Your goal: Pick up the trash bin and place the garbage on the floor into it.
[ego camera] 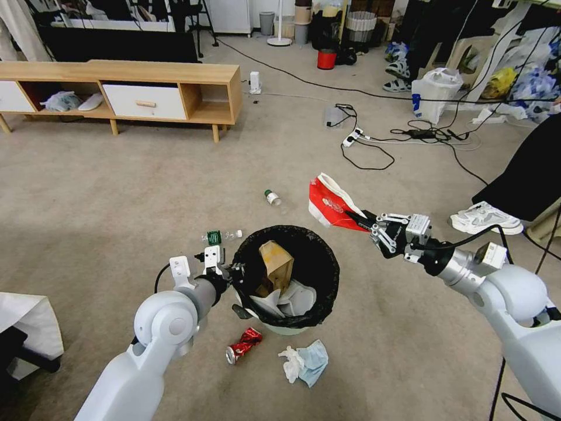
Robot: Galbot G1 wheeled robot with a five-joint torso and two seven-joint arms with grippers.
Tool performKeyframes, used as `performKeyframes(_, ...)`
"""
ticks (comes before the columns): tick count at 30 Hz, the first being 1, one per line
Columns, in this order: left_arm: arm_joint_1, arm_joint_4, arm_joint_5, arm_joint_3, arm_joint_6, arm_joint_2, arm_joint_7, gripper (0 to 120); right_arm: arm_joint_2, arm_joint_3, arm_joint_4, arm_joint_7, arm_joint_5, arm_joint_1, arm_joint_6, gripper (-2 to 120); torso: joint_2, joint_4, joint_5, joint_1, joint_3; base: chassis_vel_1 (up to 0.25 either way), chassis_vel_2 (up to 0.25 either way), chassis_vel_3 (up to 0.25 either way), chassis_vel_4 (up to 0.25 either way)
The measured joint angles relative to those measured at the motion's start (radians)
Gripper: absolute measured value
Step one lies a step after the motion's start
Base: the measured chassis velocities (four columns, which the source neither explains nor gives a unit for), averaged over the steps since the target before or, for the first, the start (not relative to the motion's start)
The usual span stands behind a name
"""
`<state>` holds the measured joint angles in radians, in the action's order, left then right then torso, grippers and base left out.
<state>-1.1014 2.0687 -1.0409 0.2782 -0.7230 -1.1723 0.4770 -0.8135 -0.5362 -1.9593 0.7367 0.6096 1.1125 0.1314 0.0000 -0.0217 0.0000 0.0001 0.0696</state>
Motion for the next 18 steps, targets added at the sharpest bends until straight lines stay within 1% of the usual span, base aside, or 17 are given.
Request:
performKeyframes(7,0.013,-0.009,0.000,-0.002,0.000,-0.004,0.000,3,0.046,0.011,-0.060,0.011,0.006,0.033,-0.010,1,0.000,0.0000,0.0001,0.000,0.000,0.000,0.000,0.000,0.000)
performKeyframes(11,0.028,-0.014,-0.003,-0.008,0.000,-0.009,-0.001,3,0.076,0.030,-0.057,0.019,0.003,0.050,-0.011,1,0.000,-0.0001,0.0000,0.000,0.000,0.000,0.000,0.000,0.000)
performKeyframes(16,0.040,-0.020,-0.008,-0.013,0.000,-0.012,-0.001,3,0.091,0.056,-0.051,0.023,-0.003,0.059,-0.011,1,0.000,-0.0001,0.0000,0.000,0.000,0.000,0.000,0.000,0.000)
performKeyframes(18,0.055,-0.026,-0.015,-0.018,0.000,-0.010,-0.001,3,0.099,0.087,-0.041,0.024,-0.012,0.060,-0.010,1,0.000,0.0000,0.0000,0.000,0.000,0.000,0.000,0.000,0.000)
